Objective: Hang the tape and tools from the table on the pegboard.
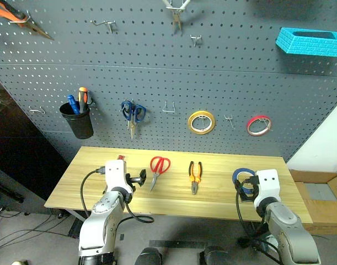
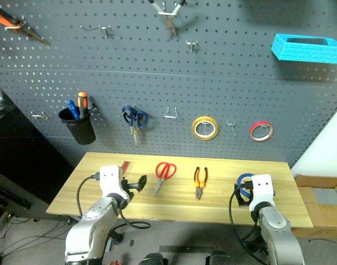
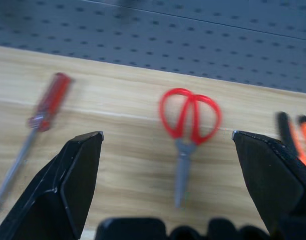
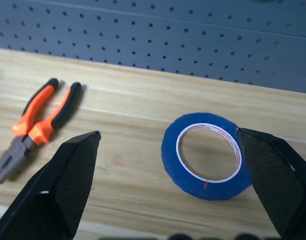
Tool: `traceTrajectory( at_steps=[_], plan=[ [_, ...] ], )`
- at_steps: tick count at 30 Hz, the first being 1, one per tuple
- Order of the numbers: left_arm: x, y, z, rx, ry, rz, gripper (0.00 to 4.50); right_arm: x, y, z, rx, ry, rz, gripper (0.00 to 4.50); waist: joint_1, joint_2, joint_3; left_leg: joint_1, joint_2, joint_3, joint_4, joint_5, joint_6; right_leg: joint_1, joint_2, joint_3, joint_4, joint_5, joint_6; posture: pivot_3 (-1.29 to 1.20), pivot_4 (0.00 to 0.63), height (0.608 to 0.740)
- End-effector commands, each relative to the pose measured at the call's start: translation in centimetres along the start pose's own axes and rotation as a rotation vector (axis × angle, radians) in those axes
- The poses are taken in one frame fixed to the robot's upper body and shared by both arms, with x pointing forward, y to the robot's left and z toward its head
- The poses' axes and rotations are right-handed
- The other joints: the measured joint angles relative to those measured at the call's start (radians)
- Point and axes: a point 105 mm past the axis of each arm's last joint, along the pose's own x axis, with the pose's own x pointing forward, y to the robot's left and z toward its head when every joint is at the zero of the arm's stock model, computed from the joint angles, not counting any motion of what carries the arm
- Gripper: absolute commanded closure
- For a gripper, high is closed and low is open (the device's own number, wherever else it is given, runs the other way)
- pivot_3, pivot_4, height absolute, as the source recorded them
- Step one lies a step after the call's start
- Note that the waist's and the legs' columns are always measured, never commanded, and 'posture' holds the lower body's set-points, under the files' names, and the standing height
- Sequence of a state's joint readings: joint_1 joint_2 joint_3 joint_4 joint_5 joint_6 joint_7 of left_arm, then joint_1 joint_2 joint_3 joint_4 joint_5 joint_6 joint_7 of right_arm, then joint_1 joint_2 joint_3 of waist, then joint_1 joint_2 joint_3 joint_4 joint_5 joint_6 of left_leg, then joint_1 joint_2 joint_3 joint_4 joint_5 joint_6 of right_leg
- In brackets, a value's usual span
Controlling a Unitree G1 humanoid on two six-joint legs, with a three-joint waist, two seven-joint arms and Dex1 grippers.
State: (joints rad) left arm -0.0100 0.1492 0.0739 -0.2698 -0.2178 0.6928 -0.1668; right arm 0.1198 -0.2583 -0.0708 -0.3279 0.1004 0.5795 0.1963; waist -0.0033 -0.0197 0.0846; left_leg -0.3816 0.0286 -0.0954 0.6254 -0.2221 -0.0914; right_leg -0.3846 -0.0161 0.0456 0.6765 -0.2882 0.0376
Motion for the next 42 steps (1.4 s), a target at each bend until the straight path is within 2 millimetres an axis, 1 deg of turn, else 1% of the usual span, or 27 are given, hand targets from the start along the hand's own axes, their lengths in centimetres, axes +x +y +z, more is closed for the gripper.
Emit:
traceTrajectory(
  at_steps=[1, 3, 5, 6, 8, 9, 12, 15, 18, 23, 26, 29, 34, 37, 40, 42],
  plan=[
    [0.4, -4.9, 3.2, 0.125, -0.097, -0.270, 0.05, 0.8, 0.6, 1.7, -0.030, -0.020, 0.082, 0.00, -0.001, -0.001, 0.011, 0.000, 0.000, 0.000, 0.000, 0.000, 0.000, 0.000, 0.000, 0.000, 0.000, 0.000, 0.000, 0.06, 0.090, 0.740],
    [1.2, -7.6, 4.2, 0.199, -0.113, -0.412, 0.05, 1.9, 0.7, 2.0, -0.017, -0.009, 0.120, 0.00, -0.001, -0.001, 0.022, 0.000, 0.000, 0.000, 0.000, 0.000, 0.000, 0.001, 0.000, 0.000, 0.000, 0.000, 0.000, 0.06, 0.102, 0.740],
    [1.5, -9.4, 4.6, 0.253, -0.117, -0.502, 0.05, 2.6, 0.6, 2.1, 0.013, 0.005, 0.135, 0.00, -0.001, 0.000, 0.029, -0.003, 0.000, 0.000, 0.000, 0.000, 0.000, 0.000, 0.000, 0.000, -0.001, 0.000, 0.000, 0.05, 0.123, 0.740],
    [1.7, -10.3, 4.5, 0.294, -0.112, -0.553, 0.05, 3.0, 0.5, 2.1, 0.034, 0.017, 0.137, 0.00, -0.002, 0.000, 0.036, -0.002, 0.000, 0.000, 0.000, -0.001, 0.001, 0.000, 0.000, 0.000, -0.001, 0.000, 0.000, 0.05, 0.130, 0.740],
    [1.8, -12.9, 3.5, 0.422, -0.082, -0.697, 0.05, 4.2, -0.2, 1.8, 0.068, 0.054, 0.141, 0.00, -0.004, 0.002, 0.046, -0.003, 0.000, 0.000, -0.001, -0.001, 0.002, 0.000, 0.001, 0.000, -0.002, 0.001, 0.002, 0.05, 0.142, 0.740],
    [1.9, -13.8, 3.0, 0.475, -0.067, -0.748, 0.05, 4.6, -0.7, 1.6, 0.095, 0.073, 0.137, 0.00, -0.006, 0.002, 0.050, -0.003, 0.000, 0.001, -0.001, -0.002, 0.003, 0.000, 0.001, 0.000, -0.002, 0.001, 0.006, 0.05, 0.161, 0.740],
    [1.8, -15.3, 2.0, 0.572, -0.054, -0.839, 0.05, 5.5, -1.8, 1.5, 0.126, 0.098, 0.123, 0.00, -0.010, 0.006, 0.074, -0.004, 0.000, 0.002, -0.002, -0.003, 0.006, -0.001, 0.001, 0.002, -0.003, 0.001, 0.007, 0.04, 0.184, 0.740],
    [2.1, -16.6, 1.3, 0.650, -0.052, -0.898, 0.05, 6.2, -2.7, 1.2, 0.152, 0.124, 0.112, 0.00, -0.015, 0.006, 0.092, -0.009, 0.000, 0.001, -0.002, -0.006, 0.010, -0.004, 0.000, 0.001, -0.001, 0.000, 0.003, 0.03, 0.215, 0.740],
    [2.6, -17.4, 1.4, 0.636, -0.063, -0.897, 0.05, 6.6, -3.0, 0.8, 0.175, 0.149, 0.117, 0.00, -0.023, 0.007, 0.110, -0.010, 0.000, 0.001, -0.002, -0.007, 0.012, -0.005, 0.000, 0.001, -0.002, 0.000, 0.003, 0.03, 0.231, 0.740],
    [3.6, -18.3, 1.9, 0.633, -0.075, -0.898, 0.05, 7.1, -2.7, -0.1, 0.251, 0.208, 0.156, 0.00, -0.028, 0.007, 0.145, -0.012, -0.002, 0.001, 0.001, -0.009, 0.016, -0.005, -0.002, 0.000, -0.001, -0.001, 0.004, 0.03, 0.278, 0.740],
    [3.7, -18.3, 2.2, 0.634, -0.080, -0.896, 0.05, 7.2, -2.6, -0.5, 0.245, 0.232, 0.173, 0.00, -0.028, 0.006, 0.165, -0.013, -0.002, 0.001, 0.001, -0.009, 0.016, -0.005, -0.002, 0.000, -0.001, -0.001, 0.004, 0.04, 0.301, 0.740],
    [3.7, -18.0, 2.2, 0.635, -0.077, -0.889, 0.05, 7.3, -2.8, -1.0, 0.223, 0.246, 0.169, 0.00, -0.029, 0.004, 0.176, -0.013, -0.002, 0.001, 0.001, -0.009, 0.016, -0.006, -0.003, 0.000, 0.000, -0.001, 0.004, 0.06, 0.318, 0.740],
    [3.5, -17.3, 2.4, 0.623, -0.069, -0.869, 0.05, 7.3, -3.1, -2.1, 0.161, 0.278, 0.179, 0.00, -0.028, -0.001, 0.191, -0.013, -0.002, 0.000, 0.002, -0.010, 0.016, -0.005, -0.003, -0.001, 0.001, -0.001, 0.004, 0.08, 0.326, 0.740],
    [3.5, -17.2, 2.5, 0.612, -0.071, -0.856, 0.00, 7.4, -3.2, -2.1, 0.075, 0.262, 0.188, 0.51, -0.027, -0.004, 0.195, -0.013, -0.002, 0.000, 0.002, -0.010, 0.016, -0.005, -0.003, -0.001, 0.001, -0.001, 0.005, 0.08, 0.315, 0.740],
    [3.7, -17.1, 2.4, 0.609, -0.066, -0.846, 0.00, 7.4, -3.0, -2.0, 0.001, 0.244, 0.200, 1.41, -0.027, -0.004, 0.196, -0.013, -0.002, -0.001, 0.002, -0.010, 0.016, -0.005, -0.003, -0.001, 0.000, -0.001, 0.005, 0.08, 0.305, 0.740],
    [3.9, -17.2, 2.6, 0.610, -0.069, -0.845, 0.00, 7.4, -2.9, -2.2, -0.005, 0.243, 0.204, 2.07, -0.027, -0.004, 0.196, -0.013, -0.002, -0.001, 0.002, -0.010, 0.016, -0.005, -0.003, -0.002, 0.000, -0.002, 0.005, 0.07, 0.296, 0.740]
  ],
)
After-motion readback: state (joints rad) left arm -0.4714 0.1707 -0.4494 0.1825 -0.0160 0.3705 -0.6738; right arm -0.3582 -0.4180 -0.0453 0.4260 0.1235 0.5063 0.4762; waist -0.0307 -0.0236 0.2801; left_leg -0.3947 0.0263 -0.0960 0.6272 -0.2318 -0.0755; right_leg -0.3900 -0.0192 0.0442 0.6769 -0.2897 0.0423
